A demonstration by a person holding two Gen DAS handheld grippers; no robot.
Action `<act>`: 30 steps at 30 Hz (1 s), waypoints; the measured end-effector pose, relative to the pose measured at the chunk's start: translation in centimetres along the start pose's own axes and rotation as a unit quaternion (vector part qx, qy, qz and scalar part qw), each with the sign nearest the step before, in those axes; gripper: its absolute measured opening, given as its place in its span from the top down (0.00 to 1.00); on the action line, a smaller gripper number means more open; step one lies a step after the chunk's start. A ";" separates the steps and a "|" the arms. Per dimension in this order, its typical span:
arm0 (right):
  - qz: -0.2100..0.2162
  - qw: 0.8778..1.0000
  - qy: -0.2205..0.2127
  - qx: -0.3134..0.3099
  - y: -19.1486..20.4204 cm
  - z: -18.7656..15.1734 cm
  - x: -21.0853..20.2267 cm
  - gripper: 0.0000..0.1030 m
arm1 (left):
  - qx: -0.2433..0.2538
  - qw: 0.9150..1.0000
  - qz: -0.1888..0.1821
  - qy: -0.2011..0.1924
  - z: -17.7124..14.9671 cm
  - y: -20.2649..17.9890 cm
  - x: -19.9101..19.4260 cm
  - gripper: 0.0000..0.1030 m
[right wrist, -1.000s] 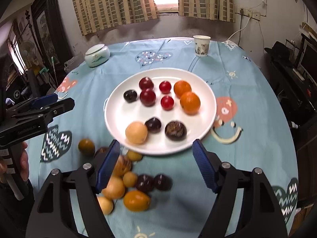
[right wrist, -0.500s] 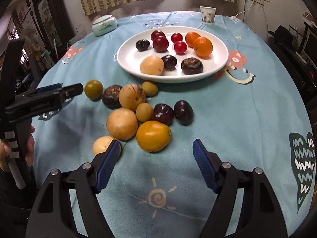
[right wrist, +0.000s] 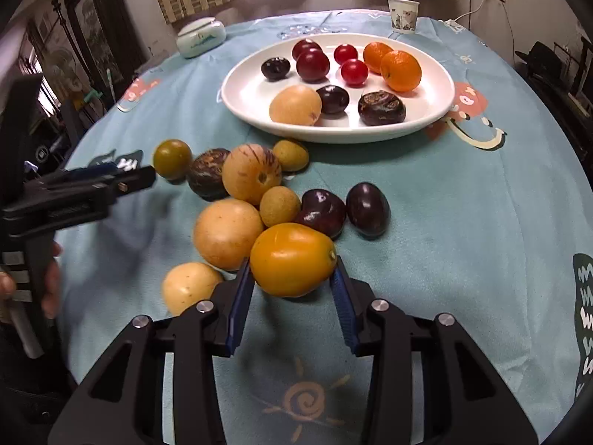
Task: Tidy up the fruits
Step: 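Grasp a yellow-green citrus with the left tool while the right tool grasps an orange tomato, then carry both fruits to the plate and open both tools to release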
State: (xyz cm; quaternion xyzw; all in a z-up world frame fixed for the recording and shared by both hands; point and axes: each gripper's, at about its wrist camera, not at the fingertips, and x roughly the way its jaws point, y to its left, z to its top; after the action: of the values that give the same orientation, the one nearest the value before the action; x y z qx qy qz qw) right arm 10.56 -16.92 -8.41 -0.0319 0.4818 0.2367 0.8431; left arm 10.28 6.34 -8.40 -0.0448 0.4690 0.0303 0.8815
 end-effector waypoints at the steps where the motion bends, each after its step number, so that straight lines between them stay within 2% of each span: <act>1: -0.002 1.000 -0.005 0.002 -0.1 0.0 -0.4 0.59 | 0.002 1.000 0.000 0.004 0.0 -0.1 0.4 0.14; 8: 0.000 1.000 -0.013 0.021 -1.4 -0.6 -1.6 0.59 | 0.023 0.999 0.015 0.016 0.9 -1.4 3.8 0.15; 9: 0.004 1.000 -0.013 0.023 -1.4 -0.7 -1.6 0.59 | 0.022 1.000 0.013 0.007 1.1 -1.4 3.8 0.22; 11: 0.010 0.999 -0.014 0.028 -1.6 -0.8 -1.6 0.59 | 0.036 0.999 -0.005 -0.004 1.4 -2.1 3.4 0.53; 12: 0.012 0.999 -0.014 0.029 -1.5 -0.8 -1.7 0.59 | 0.036 0.999 -0.017 0.000 1.5 -2.3 3.2 0.60; 15: 0.014 0.999 -0.017 0.028 -1.4 -0.8 -2.1 0.59 | 0.022 0.999 -0.041 0.004 1.3 -2.1 2.4 0.60; 20: 0.014 0.999 -0.028 0.025 -1.1 -0.4 -2.9 0.59 | 0.018 0.998 -0.063 -0.020 1.2 -2.3 -0.7 0.60; 30: 0.013 0.999 -0.033 0.027 -1.2 0.2 -3.2 0.59 | 0.038 0.995 -0.078 -0.043 1.5 -3.9 -3.7 0.60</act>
State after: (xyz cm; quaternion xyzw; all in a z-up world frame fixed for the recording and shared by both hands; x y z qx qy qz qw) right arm 9.94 -19.09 -5.89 0.0051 0.4605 0.2359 0.8558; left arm 9.84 2.55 -4.27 -0.0467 0.4265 -0.0545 0.9016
